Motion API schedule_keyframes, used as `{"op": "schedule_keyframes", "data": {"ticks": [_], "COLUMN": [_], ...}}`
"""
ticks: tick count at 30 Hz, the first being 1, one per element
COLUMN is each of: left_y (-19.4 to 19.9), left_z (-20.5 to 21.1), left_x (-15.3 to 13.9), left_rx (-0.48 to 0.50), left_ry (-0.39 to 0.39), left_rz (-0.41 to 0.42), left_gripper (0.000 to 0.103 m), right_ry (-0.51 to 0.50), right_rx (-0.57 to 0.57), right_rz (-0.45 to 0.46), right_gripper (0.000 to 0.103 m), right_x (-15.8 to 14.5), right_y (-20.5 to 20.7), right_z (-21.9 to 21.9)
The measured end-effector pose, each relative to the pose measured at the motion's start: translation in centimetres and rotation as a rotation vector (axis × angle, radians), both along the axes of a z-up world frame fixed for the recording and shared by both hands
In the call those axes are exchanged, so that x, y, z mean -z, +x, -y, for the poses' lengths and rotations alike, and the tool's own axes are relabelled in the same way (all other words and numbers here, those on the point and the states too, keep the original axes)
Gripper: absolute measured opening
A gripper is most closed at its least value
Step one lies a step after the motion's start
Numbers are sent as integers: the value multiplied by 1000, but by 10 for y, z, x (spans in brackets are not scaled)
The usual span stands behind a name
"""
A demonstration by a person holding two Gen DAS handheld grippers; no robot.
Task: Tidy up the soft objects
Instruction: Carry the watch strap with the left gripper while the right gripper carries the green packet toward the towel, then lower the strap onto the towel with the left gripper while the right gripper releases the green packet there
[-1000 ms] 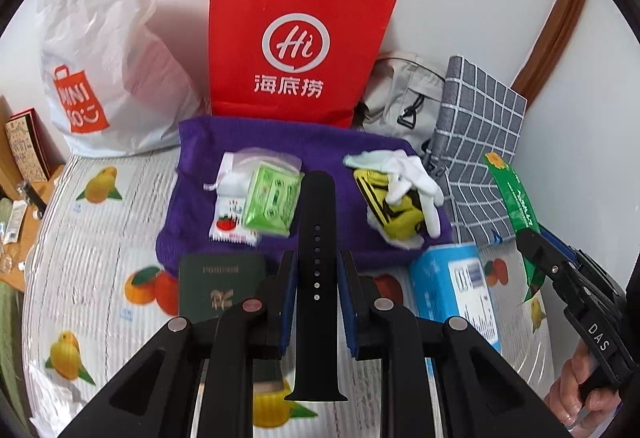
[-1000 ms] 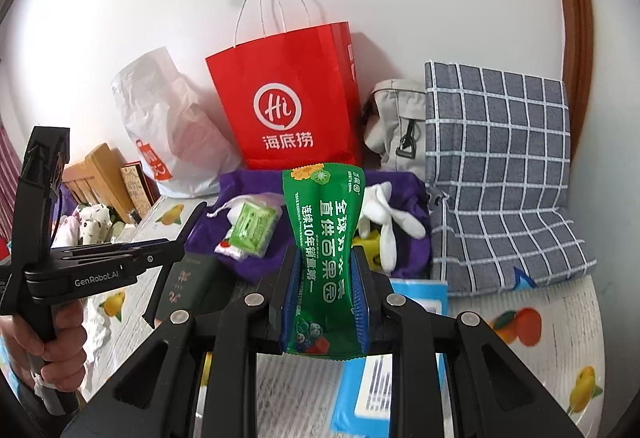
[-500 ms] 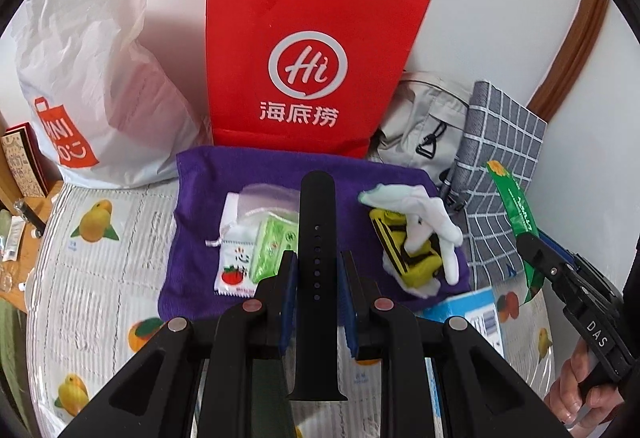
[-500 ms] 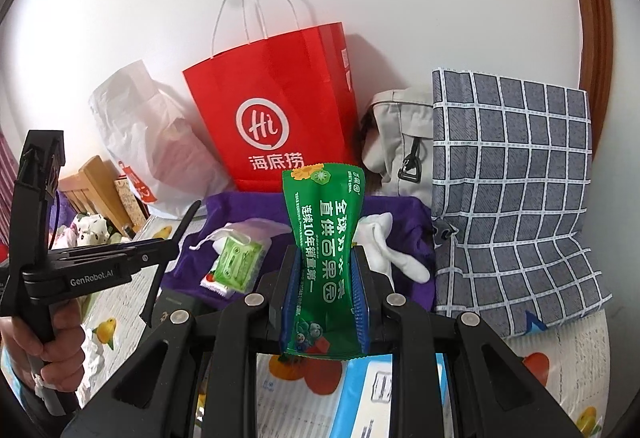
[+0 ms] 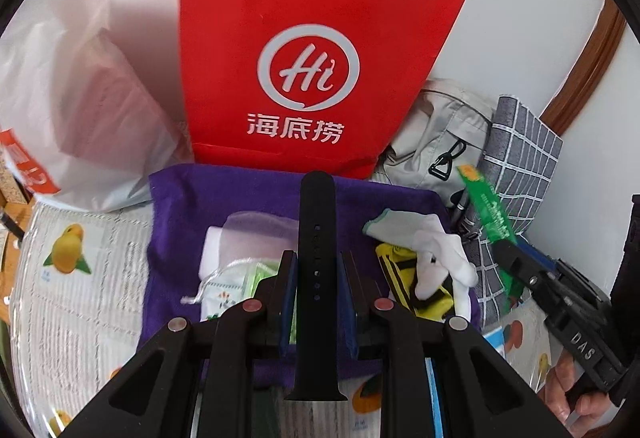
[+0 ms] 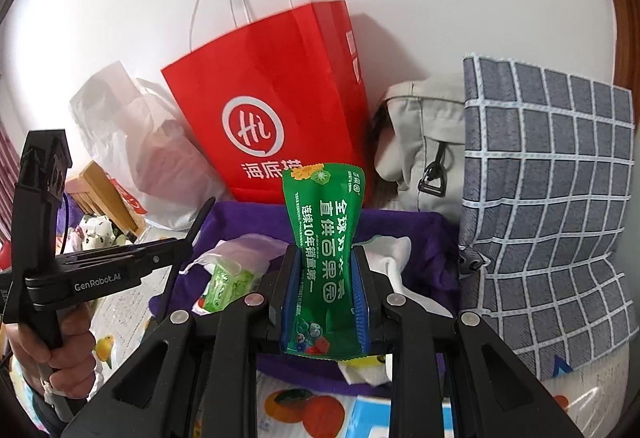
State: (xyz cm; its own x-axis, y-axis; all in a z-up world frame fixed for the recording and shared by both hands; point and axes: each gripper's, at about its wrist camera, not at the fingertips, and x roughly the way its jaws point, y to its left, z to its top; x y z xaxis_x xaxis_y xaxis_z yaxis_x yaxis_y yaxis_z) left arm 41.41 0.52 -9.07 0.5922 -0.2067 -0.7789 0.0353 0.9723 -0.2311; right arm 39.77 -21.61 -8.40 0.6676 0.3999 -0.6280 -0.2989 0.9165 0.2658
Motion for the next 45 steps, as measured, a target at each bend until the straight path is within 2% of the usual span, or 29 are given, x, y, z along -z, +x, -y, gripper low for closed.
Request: {"op": "schedule_keyframes", "data": {"ticks": [12, 23, 31, 36, 38, 45], "left_y": [34, 46, 49, 48, 47, 42], "left_z": [1, 6, 4, 4, 4, 6], "left_x": [35, 54, 61, 60, 58, 52], "left_rx": [31, 32, 24, 19, 21, 13], "left_ry": [-40, -23, -22, -11, -18, -7], "left_rz": [-80, -139, -163, -165, -168, -176], "left_gripper": [20, 20, 20, 20, 21, 29], "right_ry": [-24, -87, -115, -116, -111, -103], "right_rx": [-50, -72, -73, -89, -89, -67], "right_rz": [-137, -222, -227, -214, -203, -158], "right_gripper": [25, 28, 31, 40, 47, 54], "right_x": [44, 75, 77, 74, 71, 54], "right_y": [33, 44, 44, 44, 42, 32], "right_z": [-3, -15, -20, -24, -24, -17]}}
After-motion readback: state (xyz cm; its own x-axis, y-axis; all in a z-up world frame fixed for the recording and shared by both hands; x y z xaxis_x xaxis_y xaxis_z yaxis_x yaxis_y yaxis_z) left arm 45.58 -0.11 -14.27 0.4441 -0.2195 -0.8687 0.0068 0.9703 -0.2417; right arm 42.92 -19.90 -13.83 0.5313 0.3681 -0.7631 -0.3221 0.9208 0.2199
